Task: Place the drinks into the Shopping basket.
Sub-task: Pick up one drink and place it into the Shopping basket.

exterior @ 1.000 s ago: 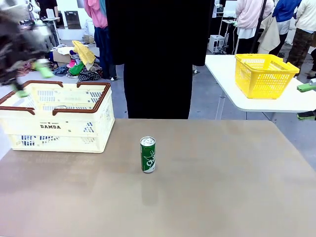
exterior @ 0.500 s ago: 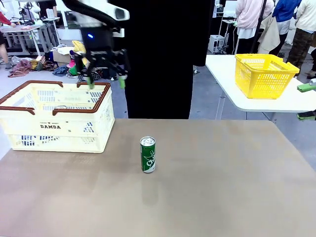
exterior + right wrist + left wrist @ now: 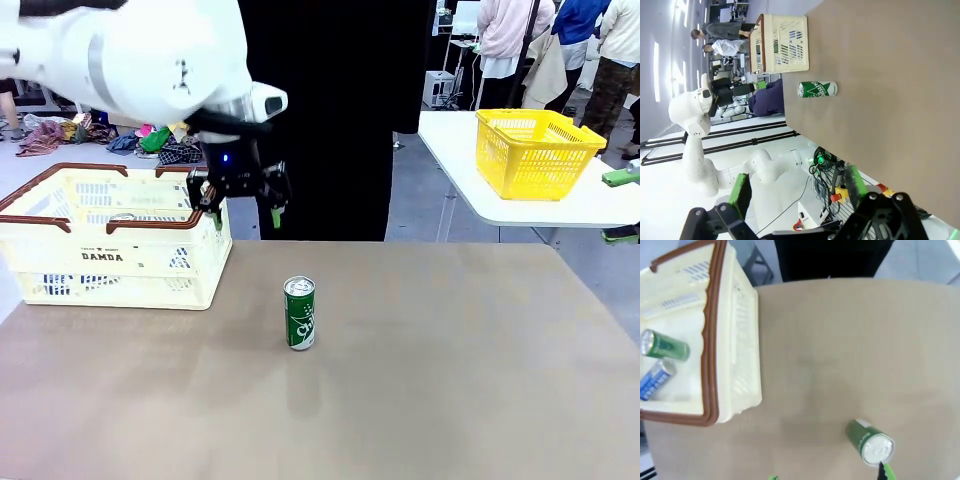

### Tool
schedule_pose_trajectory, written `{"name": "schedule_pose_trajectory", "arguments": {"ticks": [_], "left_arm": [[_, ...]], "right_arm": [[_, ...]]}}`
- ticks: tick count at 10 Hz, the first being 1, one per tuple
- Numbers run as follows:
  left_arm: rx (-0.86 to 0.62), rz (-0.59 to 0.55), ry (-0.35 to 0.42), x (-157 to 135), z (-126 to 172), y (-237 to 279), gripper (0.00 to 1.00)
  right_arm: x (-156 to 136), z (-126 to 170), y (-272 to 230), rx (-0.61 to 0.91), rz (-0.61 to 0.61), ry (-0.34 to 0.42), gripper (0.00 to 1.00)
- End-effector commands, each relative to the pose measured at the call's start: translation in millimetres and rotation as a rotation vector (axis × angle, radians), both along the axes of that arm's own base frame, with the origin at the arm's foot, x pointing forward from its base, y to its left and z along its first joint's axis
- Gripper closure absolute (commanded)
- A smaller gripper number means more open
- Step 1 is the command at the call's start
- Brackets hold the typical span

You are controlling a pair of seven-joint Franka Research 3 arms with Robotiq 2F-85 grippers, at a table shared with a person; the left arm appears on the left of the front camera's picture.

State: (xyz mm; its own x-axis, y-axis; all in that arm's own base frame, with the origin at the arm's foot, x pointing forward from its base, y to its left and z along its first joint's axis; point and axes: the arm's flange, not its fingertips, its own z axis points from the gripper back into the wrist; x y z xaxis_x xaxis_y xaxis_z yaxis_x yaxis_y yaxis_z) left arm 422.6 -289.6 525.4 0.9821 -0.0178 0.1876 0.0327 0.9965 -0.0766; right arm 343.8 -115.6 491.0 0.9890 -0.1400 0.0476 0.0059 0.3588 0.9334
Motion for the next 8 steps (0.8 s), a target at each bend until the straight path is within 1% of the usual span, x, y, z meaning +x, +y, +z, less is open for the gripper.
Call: {"name": "schedule_pose_trajectory", "arguments": {"ticks": [1, 5, 6, 7, 8], "left_arm": [[-0.017, -0.005, -0.034, 8, 29, -4, 0.00], [-0.025, -0.004, -0.039, 5, 30, -5, 0.00], [-0.112, 0.024, 0.023, -4, 29, -11, 0.00], [-0.109, 0.043, 0.034, -23, 15, -33, 0.00], [-0.080, 0.095, 0.053, -33, -5, -50, 0.00]], "right_arm": [[-2, 2, -2, -0.011, 0.009, 0.015, 0.00], [-2, 2, -2, -0.011, 0.009, 0.015, 0.00], [-2, 2, -2, -0.011, 0.009, 0.015, 0.00], [-2, 2, -2, -0.011, 0.009, 0.015, 0.00], [-2, 2, -2, -0.011, 0.009, 0.015, 0.00]]}}
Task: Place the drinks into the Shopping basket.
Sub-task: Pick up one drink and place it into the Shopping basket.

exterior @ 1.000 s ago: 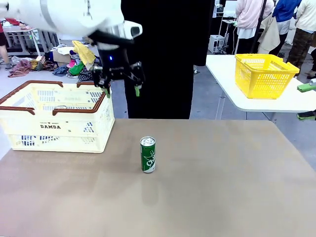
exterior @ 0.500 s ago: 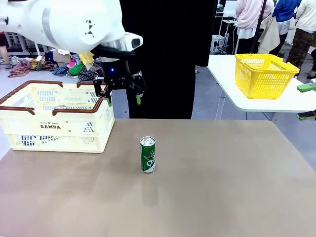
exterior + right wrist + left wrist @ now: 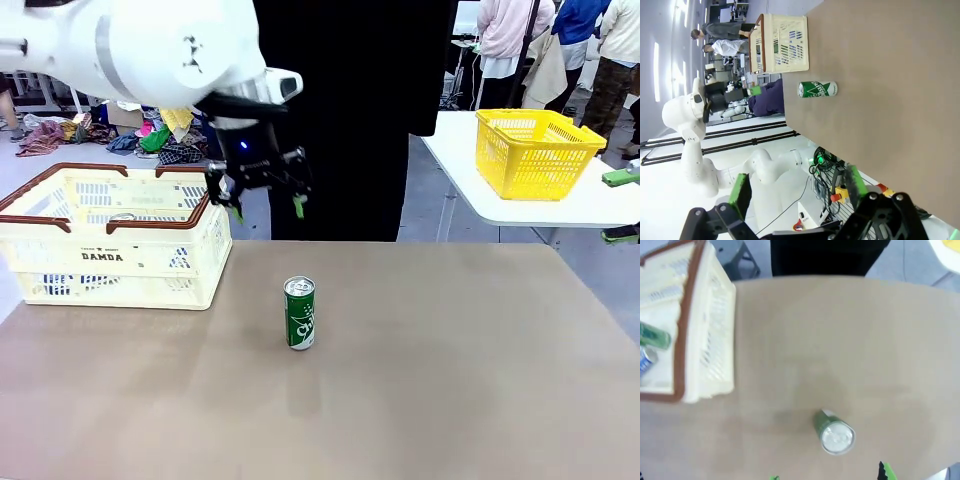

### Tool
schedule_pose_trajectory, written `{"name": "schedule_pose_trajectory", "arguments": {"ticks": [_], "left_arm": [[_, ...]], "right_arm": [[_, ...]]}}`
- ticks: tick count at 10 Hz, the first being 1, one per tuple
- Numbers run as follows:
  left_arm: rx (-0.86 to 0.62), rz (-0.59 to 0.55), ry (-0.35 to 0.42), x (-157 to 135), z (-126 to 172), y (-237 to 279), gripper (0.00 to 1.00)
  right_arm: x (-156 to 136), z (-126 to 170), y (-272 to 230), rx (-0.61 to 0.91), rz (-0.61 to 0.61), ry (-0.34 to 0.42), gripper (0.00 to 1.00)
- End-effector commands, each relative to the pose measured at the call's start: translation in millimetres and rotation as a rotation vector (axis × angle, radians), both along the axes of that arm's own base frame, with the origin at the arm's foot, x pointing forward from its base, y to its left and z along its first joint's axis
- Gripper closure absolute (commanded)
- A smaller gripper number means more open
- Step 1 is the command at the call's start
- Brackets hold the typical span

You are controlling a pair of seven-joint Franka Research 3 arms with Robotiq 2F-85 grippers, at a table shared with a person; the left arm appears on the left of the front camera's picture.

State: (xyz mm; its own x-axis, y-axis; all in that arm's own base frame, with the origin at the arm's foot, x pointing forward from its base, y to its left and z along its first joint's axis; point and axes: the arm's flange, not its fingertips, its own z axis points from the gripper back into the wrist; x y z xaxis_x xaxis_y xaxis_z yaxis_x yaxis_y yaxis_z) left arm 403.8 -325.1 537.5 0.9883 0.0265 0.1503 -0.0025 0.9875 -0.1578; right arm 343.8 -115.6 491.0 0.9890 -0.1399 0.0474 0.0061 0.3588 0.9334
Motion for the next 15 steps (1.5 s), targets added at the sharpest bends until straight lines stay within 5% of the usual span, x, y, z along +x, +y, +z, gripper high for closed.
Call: {"name": "schedule_pose_trajectory", "arguments": {"ticks": [1, 15], "left_arm": [[0.008, 0.055, 0.045, -19, -38, -24, 0.00], [0.140, -0.012, 0.161, 34, -155, -61, 0.00]], "right_arm": [[-2, 2, -2, -0.011, 0.009, 0.015, 0.00], [-2, 2, -2, -0.011, 0.009, 0.015, 0.00]]}}
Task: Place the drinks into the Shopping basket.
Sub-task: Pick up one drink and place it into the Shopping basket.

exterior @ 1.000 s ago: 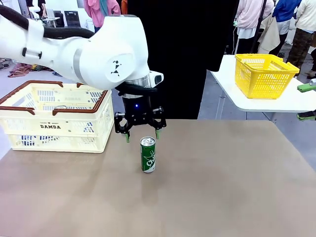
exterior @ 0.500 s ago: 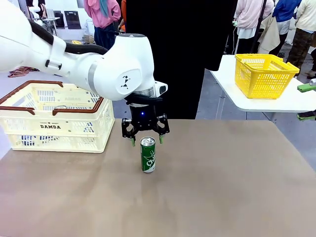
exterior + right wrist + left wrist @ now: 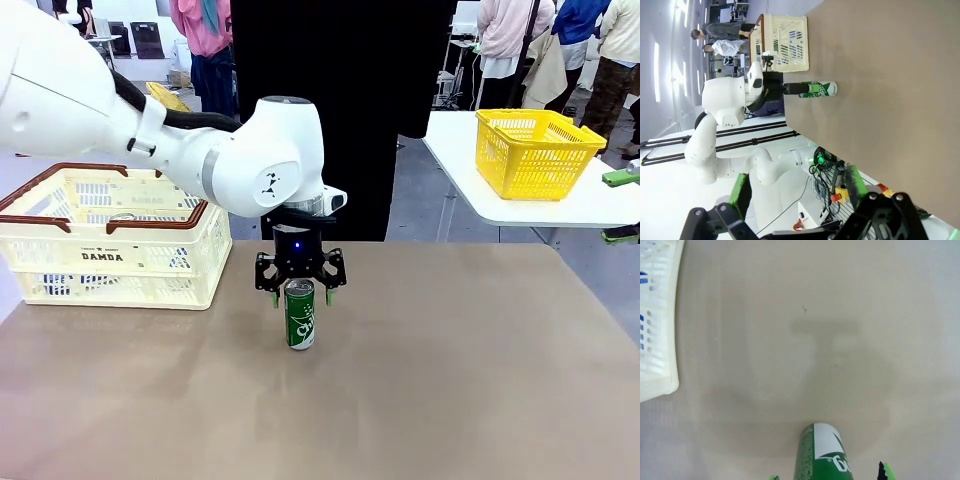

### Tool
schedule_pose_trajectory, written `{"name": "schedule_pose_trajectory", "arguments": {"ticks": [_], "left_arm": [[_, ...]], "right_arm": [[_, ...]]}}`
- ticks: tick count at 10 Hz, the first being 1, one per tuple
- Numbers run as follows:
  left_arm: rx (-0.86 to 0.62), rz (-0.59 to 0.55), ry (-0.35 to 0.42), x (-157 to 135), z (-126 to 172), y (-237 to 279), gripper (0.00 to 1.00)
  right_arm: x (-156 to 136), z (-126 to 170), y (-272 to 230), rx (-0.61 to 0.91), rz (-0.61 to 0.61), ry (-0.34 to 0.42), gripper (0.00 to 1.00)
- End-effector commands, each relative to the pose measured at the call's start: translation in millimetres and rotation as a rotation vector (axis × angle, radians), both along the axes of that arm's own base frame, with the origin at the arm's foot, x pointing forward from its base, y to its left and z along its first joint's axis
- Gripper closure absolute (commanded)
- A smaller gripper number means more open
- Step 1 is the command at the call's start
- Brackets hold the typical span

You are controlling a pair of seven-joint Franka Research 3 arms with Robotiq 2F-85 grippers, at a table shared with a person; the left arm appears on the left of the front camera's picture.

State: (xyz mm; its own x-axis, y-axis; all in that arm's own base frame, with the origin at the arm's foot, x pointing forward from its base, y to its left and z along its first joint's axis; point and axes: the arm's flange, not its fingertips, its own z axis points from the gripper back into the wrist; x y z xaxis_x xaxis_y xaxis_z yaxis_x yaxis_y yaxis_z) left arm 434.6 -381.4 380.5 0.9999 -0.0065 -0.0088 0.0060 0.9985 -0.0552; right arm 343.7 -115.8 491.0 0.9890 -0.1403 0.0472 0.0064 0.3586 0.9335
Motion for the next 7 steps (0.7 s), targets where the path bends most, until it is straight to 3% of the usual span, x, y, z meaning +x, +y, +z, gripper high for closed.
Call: {"name": "schedule_pose_trajectory", "arguments": {"ticks": [1, 3, 4, 5, 6, 7], "left_arm": [[0.039, 0.015, 0.011, 2, -2, -5, 0.00], [0.046, 0.025, 0.030, 2, -8, -2, 0.00], [0.050, 0.023, 0.034, 1, -10, -2, 0.12], [0.055, 0.024, 0.035, 1, -12, -1, 0.69], [0.051, 0.022, 0.035, 1, -11, 0, 1.00], [0.046, 0.022, 0.033, 1, -11, 0, 1.00]], "right_arm": [[-2, 2, -1, -0.012, 0.010, 0.014, 0.00], [-2, 2, -1, -0.012, 0.010, 0.014, 0.00], [-2, 2, -1, -0.012, 0.010, 0.014, 0.00], [-2, 2, -1, -0.012, 0.010, 0.014, 0.00], [-2, 2, -1, -0.012, 0.010, 0.014, 0.00], [-2, 2, -1, -0.012, 0.010, 0.014, 0.00]]}}
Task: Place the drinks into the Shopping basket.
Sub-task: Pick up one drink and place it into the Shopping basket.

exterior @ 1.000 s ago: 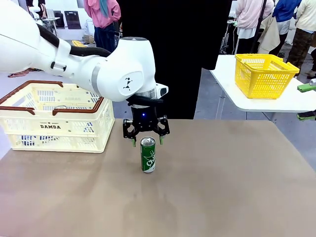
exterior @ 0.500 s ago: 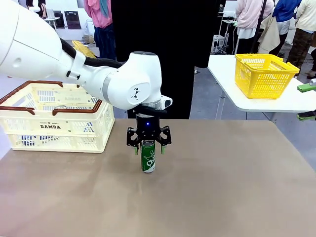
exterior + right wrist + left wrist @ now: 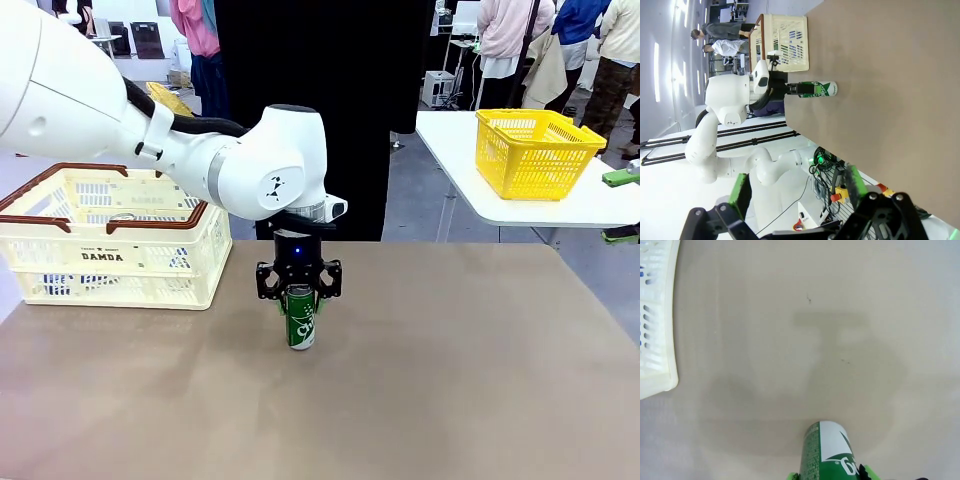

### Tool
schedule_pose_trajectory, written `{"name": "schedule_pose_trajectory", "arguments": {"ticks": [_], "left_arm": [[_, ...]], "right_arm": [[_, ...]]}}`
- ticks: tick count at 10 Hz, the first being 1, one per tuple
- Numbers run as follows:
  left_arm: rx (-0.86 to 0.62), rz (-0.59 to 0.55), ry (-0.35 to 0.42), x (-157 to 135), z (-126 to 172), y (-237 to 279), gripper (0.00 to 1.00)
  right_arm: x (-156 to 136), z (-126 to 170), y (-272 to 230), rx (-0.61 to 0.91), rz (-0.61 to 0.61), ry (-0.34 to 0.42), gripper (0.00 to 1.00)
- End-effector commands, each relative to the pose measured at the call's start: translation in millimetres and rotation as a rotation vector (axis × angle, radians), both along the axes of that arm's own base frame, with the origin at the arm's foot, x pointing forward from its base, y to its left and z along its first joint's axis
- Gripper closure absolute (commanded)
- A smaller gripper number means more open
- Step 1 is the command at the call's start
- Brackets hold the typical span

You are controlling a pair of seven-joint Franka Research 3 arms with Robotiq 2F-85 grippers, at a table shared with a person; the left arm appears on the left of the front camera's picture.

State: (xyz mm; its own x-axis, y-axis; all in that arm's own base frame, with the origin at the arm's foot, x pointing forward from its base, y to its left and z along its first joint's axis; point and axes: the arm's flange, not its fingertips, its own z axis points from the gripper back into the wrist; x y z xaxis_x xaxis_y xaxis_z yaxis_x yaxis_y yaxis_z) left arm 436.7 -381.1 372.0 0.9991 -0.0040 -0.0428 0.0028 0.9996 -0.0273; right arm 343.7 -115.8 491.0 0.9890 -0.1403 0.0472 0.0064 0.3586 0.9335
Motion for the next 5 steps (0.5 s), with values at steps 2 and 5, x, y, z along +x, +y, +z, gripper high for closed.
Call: {"name": "schedule_pose_trajectory", "arguments": {"ticks": [2, 5], "left_arm": [[0.017, 0.019, -0.002, -1.6, -3.5, 0.2, 1.00], [-0.032, -0.010, 0.015, -2.2, -3.2, 1.3, 1.00]], "right_arm": [[-2.3, 2.5, -1.4, -0.012, 0.010, 0.014, 0.00], [-2.3, 2.5, -1.4, -0.012, 0.010, 0.014, 0.00]]}}
